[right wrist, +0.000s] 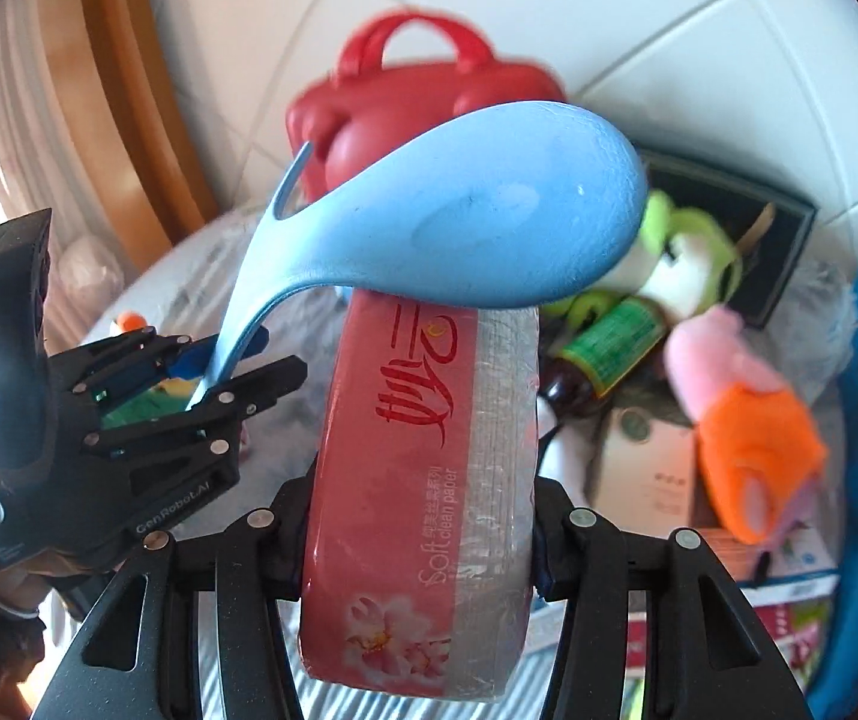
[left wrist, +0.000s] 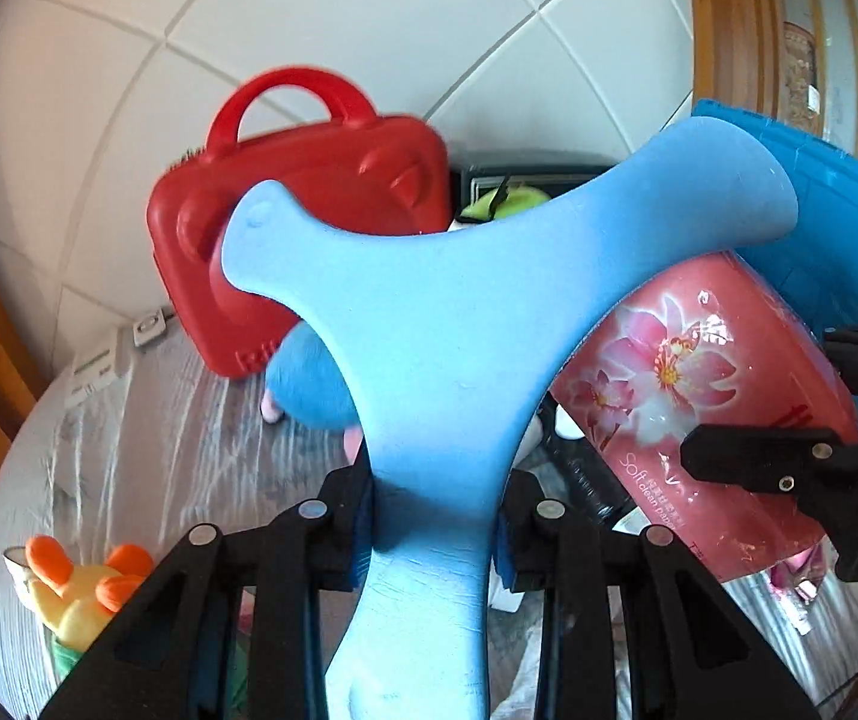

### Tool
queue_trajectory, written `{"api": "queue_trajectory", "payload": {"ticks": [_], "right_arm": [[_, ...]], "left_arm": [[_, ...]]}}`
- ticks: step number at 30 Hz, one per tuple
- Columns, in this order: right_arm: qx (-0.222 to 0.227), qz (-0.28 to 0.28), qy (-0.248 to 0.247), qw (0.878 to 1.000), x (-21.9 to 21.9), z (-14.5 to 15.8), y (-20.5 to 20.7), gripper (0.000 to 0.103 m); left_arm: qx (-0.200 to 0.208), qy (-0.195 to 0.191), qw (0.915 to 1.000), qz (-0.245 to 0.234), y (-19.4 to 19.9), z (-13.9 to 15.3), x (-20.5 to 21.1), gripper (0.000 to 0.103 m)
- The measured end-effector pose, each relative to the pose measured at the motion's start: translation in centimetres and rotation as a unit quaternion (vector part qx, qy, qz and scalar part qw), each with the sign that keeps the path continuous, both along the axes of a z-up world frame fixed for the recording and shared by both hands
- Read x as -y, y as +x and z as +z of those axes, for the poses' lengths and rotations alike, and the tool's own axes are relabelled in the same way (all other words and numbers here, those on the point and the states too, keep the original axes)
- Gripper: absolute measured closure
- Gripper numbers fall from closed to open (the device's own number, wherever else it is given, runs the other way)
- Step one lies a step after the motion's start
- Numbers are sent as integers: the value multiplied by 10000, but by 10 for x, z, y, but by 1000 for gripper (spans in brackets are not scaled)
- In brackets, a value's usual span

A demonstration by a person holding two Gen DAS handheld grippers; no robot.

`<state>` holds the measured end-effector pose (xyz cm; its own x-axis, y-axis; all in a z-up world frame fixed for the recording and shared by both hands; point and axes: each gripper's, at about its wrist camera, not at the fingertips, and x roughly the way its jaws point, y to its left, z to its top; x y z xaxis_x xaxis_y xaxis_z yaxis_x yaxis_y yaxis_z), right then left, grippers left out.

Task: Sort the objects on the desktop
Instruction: 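Grasp the blue Y-shaped toy with the left tool while the right tool grasps the pink tissue pack, then carry both held items over the blue crate and open both tools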

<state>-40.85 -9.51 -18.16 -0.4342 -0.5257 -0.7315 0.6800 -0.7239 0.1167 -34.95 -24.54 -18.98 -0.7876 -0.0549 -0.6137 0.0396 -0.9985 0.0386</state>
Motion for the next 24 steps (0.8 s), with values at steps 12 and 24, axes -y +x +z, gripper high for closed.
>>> {"api": "queue_trajectory", "payload": {"ticks": [12, 24], "right_arm": [[-1535, -2069, -785, 9631, -143, 132, 109, 52], [-2291, -3700, -856, 8963, -350, 211, 124, 50]], "left_arm": [[-1180, -133, 9729, -1983, 16, 147, -140, 73], [-1256, 211, 9244, -3595, -27, 219, -368, 73]]}}
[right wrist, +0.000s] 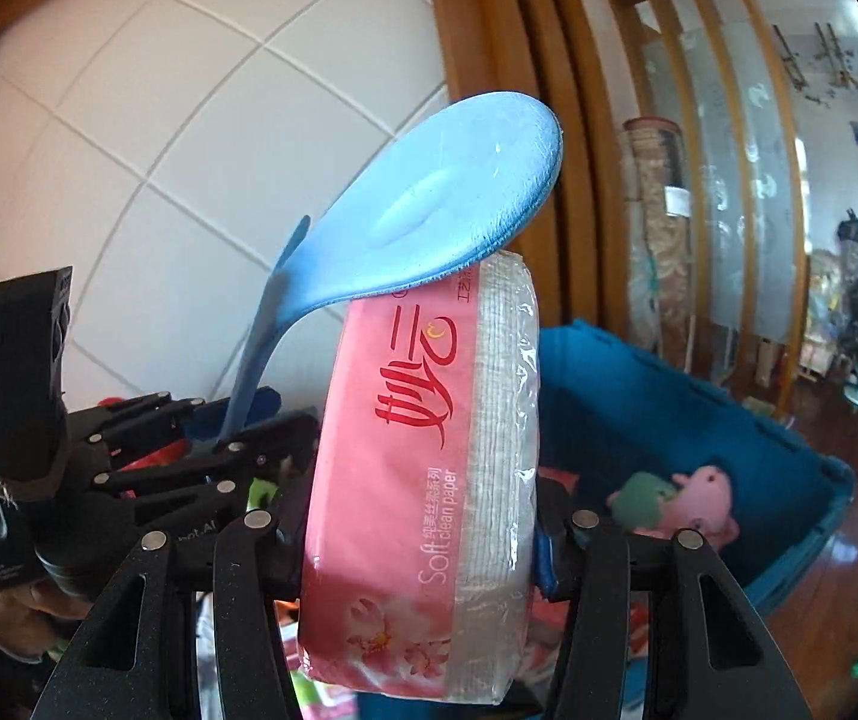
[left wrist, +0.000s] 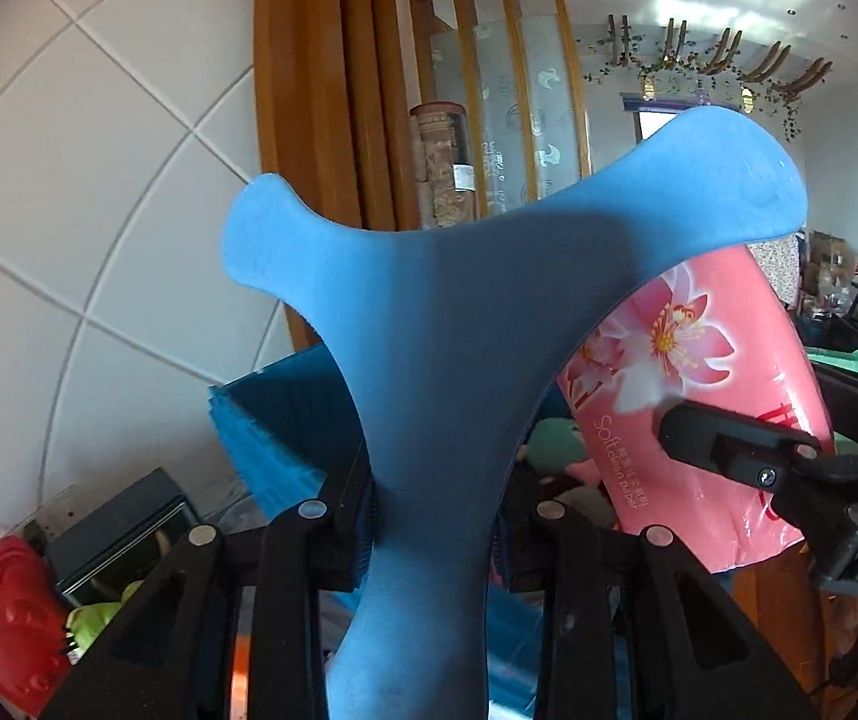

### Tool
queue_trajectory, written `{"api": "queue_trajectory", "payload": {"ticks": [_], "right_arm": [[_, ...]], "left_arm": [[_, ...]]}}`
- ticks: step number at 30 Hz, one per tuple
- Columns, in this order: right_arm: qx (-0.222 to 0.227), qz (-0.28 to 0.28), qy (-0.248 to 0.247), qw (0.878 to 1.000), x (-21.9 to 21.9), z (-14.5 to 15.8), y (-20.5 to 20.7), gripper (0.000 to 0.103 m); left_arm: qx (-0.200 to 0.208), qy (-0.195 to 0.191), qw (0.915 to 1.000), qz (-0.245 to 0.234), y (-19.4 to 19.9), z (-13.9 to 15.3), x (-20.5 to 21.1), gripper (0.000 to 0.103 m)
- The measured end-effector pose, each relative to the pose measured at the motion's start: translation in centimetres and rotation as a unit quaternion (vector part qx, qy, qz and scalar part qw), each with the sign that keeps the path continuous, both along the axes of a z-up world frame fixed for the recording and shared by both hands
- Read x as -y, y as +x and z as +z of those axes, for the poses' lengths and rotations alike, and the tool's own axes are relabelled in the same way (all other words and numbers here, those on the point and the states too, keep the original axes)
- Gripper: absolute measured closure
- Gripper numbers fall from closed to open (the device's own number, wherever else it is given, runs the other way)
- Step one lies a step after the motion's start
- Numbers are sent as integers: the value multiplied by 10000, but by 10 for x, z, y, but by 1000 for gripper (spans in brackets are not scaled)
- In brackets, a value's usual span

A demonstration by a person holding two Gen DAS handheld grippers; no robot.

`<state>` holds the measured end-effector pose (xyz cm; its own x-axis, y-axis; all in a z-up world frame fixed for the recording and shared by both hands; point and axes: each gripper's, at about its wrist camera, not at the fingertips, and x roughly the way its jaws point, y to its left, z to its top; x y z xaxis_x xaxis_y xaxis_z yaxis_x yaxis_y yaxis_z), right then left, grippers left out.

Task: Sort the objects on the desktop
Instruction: 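Carry both held items over the blue crate and open both tools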

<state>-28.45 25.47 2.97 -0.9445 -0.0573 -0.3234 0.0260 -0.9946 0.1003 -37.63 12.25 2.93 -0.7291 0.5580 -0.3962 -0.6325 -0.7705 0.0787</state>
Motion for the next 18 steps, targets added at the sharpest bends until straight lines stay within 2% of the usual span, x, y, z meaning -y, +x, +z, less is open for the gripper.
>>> {"api": "queue_trajectory", "payload": {"ticks": [2, 3, 5, 6, 8, 10, 12, 13, 18], "right_arm": [[32, -182, 4, 9998, -26, 9, -16, 49], [47, -281, 21, 9996, -40, 11, -24, 45], [226, -578, 196, 9979, -63, 16, -46, 23], [209, -700, 222, 9971, -75, 17, -54, 5], [108, -782, 188, 9967, -92, 18, -59, 2], [11, -801, 146, 9967, -106, 16, -61, 2], [-18, -732, 53, 9973, -117, 15, -65, 2], [-16, -703, 17, 9975, -121, 10, -66, 2], [71, -508, -159, 9986, -134, -1, -75, 0]], "left_arm": [[140, -34, 9999, 48, -16, 7, -33, 73], [202, -76, 9997, 110, -26, 8, -47, 69], [233, -218, 9988, 359, -44, 12, -70, 60], [158, -316, 9979, 550, -50, 15, -79, 58], [-13, -453, 9962, 741, -61, 19, -88, 58], [-126, -405, 9954, 864, -65, 25, -93, 56], [-211, -264, 9944, 1003, -70, 30, -91, 38], [-269, -192, 9937, 1069, -70, 33, -89, 34], [-403, -174, 9912, 1248, -69, 34, -94, 32]]}}
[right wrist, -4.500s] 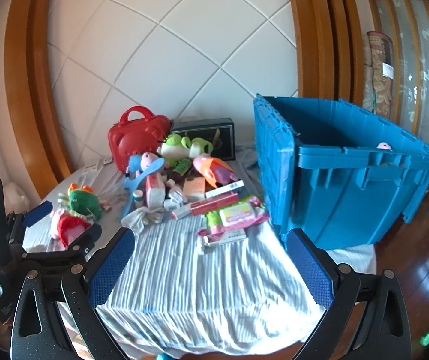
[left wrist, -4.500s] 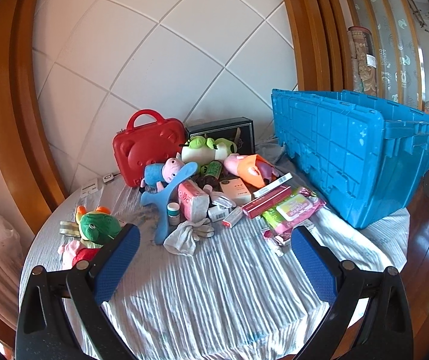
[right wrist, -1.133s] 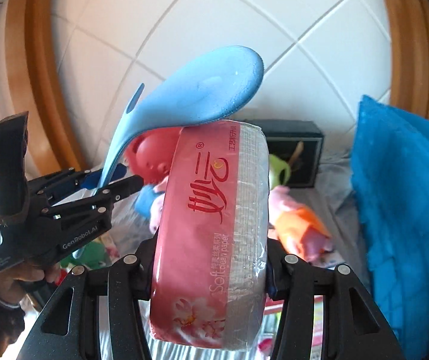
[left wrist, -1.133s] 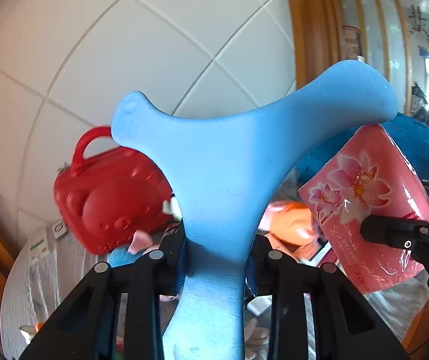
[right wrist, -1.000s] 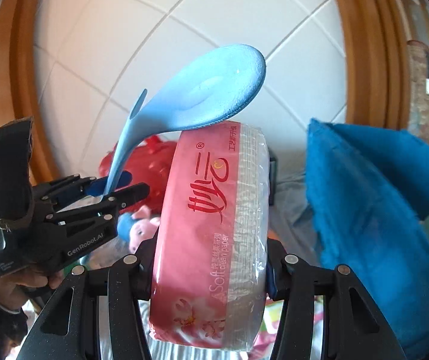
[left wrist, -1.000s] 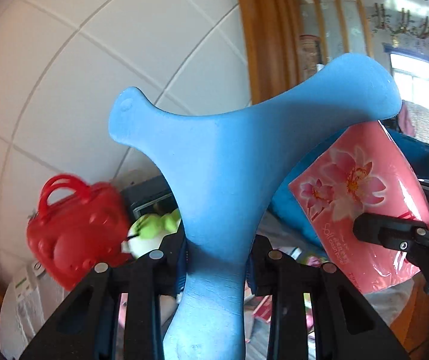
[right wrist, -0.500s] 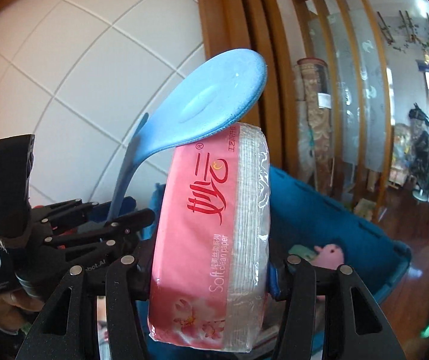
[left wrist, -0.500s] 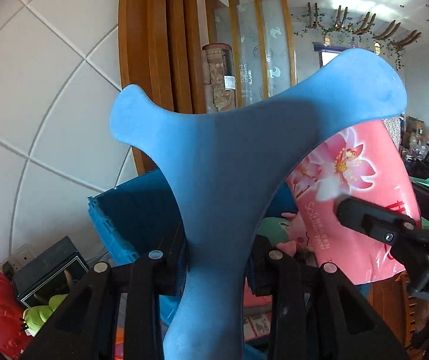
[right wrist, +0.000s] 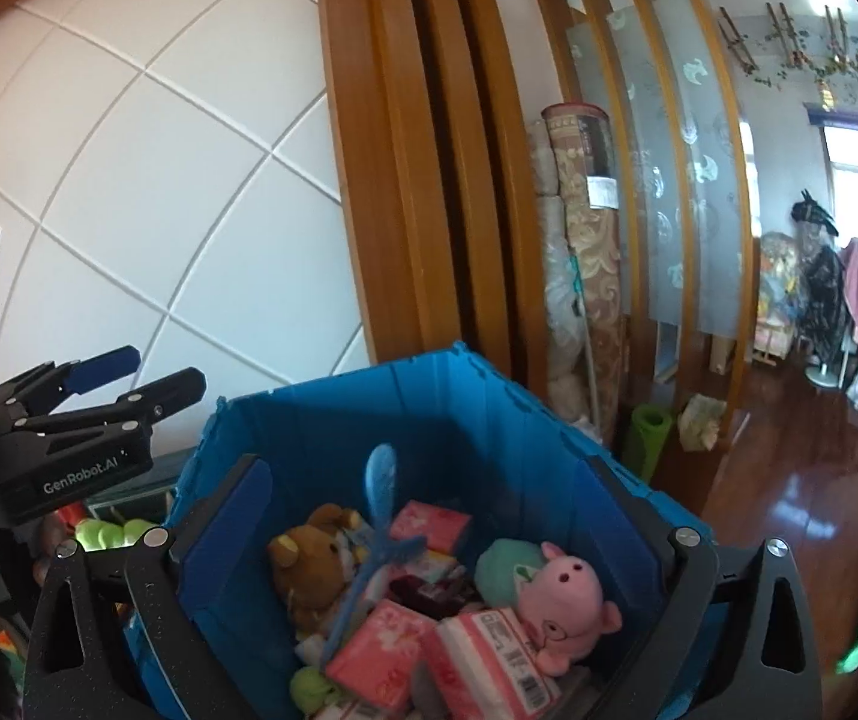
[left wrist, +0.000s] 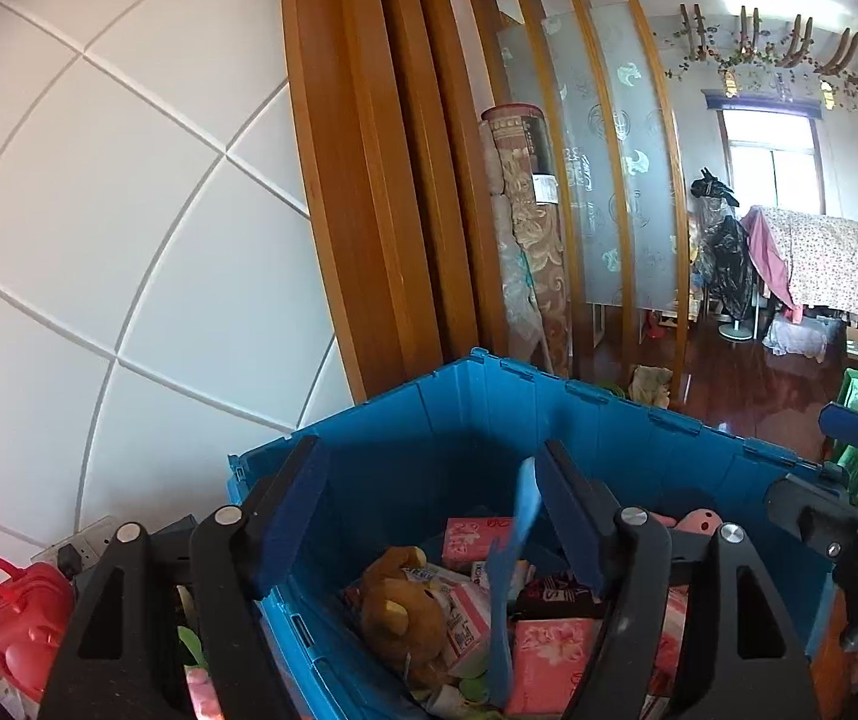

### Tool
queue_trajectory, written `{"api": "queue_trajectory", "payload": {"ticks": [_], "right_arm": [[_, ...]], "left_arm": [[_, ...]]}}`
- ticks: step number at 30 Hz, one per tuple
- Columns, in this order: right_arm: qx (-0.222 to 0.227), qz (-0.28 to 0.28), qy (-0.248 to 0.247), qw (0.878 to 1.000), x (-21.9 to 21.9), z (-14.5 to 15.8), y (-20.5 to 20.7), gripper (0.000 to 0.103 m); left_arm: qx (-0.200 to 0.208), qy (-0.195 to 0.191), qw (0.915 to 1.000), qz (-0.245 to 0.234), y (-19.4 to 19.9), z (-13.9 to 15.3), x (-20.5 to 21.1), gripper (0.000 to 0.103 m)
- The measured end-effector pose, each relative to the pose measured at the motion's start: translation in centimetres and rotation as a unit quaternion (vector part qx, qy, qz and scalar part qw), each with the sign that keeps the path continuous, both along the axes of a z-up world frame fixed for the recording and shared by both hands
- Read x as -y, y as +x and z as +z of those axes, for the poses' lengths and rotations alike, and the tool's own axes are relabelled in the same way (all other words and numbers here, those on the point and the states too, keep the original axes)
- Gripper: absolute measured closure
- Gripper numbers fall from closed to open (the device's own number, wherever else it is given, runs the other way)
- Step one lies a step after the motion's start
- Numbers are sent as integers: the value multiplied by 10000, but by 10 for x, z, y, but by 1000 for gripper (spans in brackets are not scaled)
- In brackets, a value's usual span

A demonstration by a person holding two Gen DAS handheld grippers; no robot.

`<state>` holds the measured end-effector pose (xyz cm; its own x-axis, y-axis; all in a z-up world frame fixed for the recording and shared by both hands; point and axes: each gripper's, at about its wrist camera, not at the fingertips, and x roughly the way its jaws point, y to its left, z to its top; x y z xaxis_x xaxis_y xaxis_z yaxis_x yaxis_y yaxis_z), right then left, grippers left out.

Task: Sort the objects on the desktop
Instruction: 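Carry both held items over the blue crate and open both tools, then move both tools back over the table clutter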

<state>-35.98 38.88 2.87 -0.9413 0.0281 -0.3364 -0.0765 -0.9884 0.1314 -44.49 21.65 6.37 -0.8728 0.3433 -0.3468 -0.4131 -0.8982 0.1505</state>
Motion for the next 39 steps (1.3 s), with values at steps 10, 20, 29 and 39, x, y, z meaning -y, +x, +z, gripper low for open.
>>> {"api": "queue_trajectory", "payload": {"ticks": [10, 20, 29, 39], "right_arm": [[125, 512, -31, 9986, 8, -20, -7, 0], [-18, 1085, 158, 9940, 47, -30, 9, 0], [-296, 1584, 549, 9854, 134, -7, 41, 0], [-19, 2360, 356, 9711, 265, -39, 59, 0]], "left_arm": [[131, 77, 9988, 465, 22, -23, 23, 32], [80, 431, 9925, 1141, 69, -60, 89, 32], [-28, 387, 9843, 1724, 119, -83, 186, 31], [286, -210, 9692, 2435, 179, -132, 326, 31]]}}
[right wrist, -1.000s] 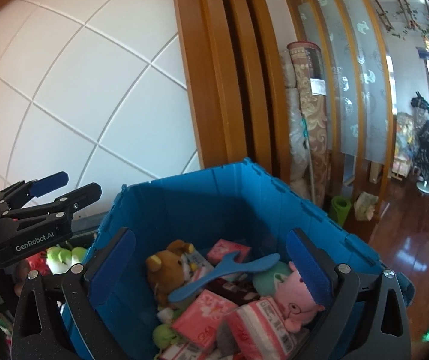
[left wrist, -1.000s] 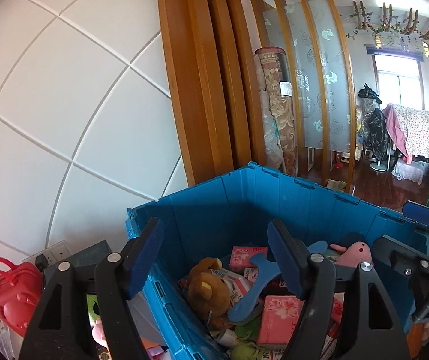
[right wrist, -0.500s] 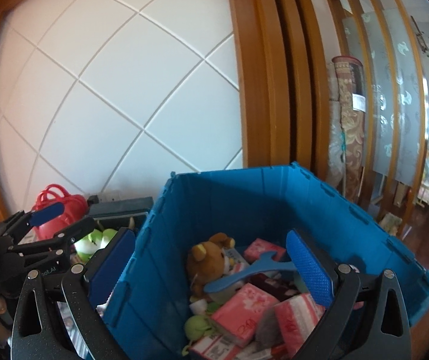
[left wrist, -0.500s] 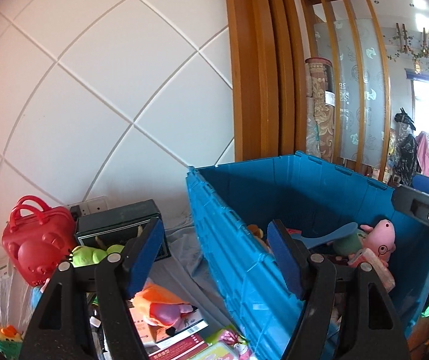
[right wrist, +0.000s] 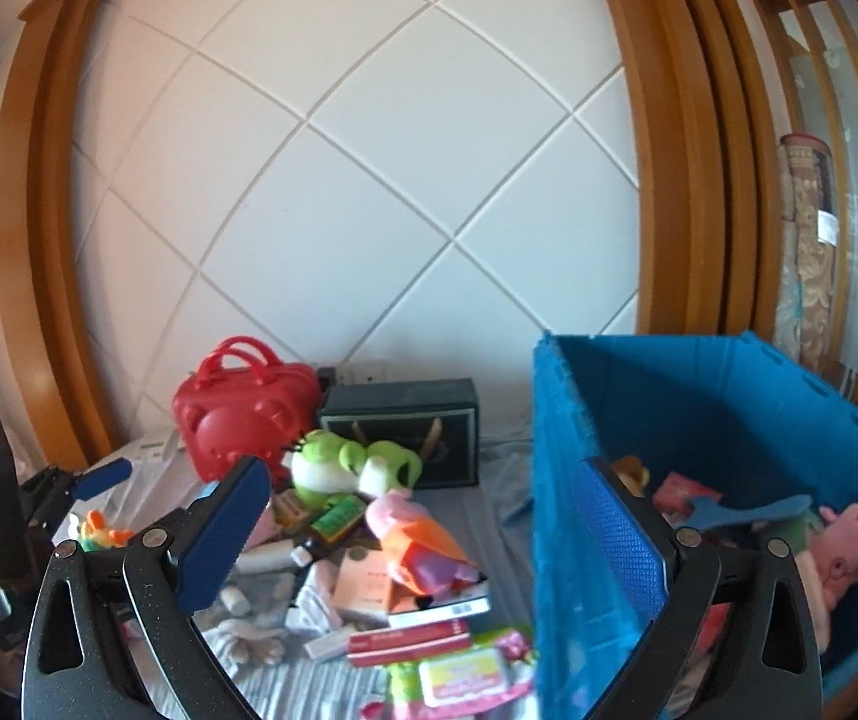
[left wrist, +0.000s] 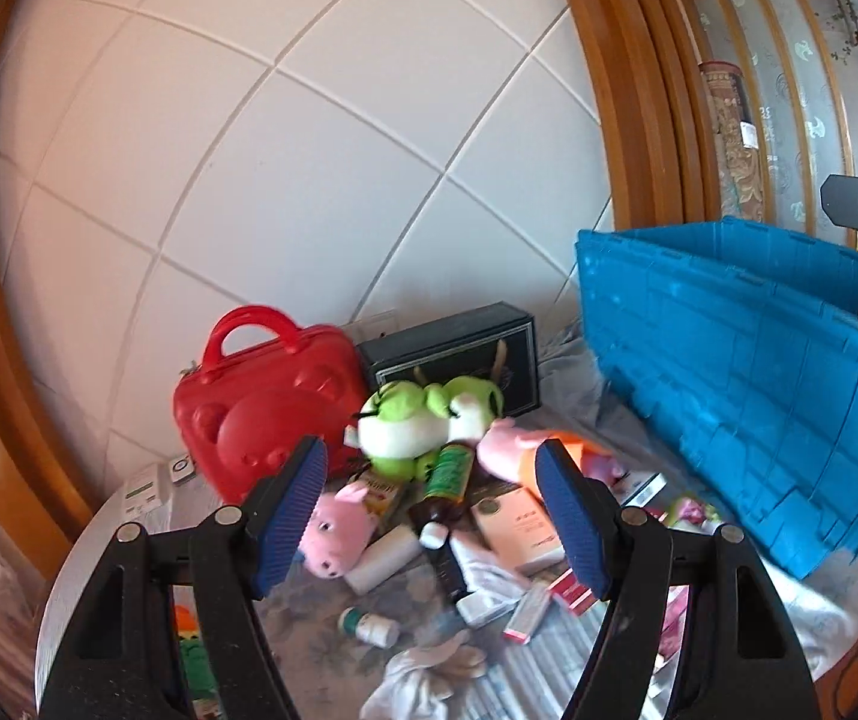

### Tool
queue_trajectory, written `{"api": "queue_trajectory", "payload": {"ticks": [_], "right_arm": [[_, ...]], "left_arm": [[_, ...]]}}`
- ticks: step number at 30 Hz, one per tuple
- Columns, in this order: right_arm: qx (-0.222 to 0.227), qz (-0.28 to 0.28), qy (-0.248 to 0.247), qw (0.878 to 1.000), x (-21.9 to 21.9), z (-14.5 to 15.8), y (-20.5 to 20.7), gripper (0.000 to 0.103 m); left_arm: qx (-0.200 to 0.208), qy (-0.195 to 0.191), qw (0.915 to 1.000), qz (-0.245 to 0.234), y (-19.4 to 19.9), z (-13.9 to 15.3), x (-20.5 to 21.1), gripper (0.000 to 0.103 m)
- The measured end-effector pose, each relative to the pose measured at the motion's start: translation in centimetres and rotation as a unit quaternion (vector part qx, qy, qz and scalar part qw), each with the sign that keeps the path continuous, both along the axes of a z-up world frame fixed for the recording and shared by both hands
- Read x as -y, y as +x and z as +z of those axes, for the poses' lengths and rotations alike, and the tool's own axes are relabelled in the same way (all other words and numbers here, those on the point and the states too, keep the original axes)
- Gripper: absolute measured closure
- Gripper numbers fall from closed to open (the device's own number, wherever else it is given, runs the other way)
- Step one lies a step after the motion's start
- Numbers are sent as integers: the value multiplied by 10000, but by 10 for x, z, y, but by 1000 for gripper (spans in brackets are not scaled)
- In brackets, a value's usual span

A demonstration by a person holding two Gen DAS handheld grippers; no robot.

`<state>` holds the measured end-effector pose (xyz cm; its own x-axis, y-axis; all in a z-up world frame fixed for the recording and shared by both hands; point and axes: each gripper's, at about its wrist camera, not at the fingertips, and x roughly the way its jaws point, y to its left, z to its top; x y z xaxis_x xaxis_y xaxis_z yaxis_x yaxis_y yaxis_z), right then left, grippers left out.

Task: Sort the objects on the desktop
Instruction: 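Move both tools back over the table clutter, then grasp a white glove with each tool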

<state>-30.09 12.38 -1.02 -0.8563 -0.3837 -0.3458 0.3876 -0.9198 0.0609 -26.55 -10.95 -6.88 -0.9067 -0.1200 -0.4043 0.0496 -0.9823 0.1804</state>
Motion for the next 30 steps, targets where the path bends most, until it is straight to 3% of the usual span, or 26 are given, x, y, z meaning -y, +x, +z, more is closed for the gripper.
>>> {"api": "queue_trajectory", "payload": {"ticks": [8, 20, 21, 24, 29, 30], "right_arm": [[1053, 520, 91, 9930, 70, -93, -8, 0], [2099, 1487, 982, 9613, 151, -212, -85, 1], [2190, 1566, 1048, 9573, 158, -220, -94, 3], [2659, 1823, 1181, 9392, 181, -253, -124, 39], [3003, 2093, 1533, 9179, 210, -292, -153, 43], [3029, 2116, 1599, 9154, 213, -296, -156, 50]], "left_arm": [[569, 2, 9980, 263, 18, -75, 64, 31], [1430, 609, 9865, 510, -3, -188, 84, 32], [1476, 665, 9855, 510, -6, -195, 85, 32], [1690, 736, 9815, 510, -18, -212, 86, 32], [1859, 863, 9781, 357, -31, -229, 86, 32], [1921, 879, 9769, 327, -35, -233, 86, 32]]}}
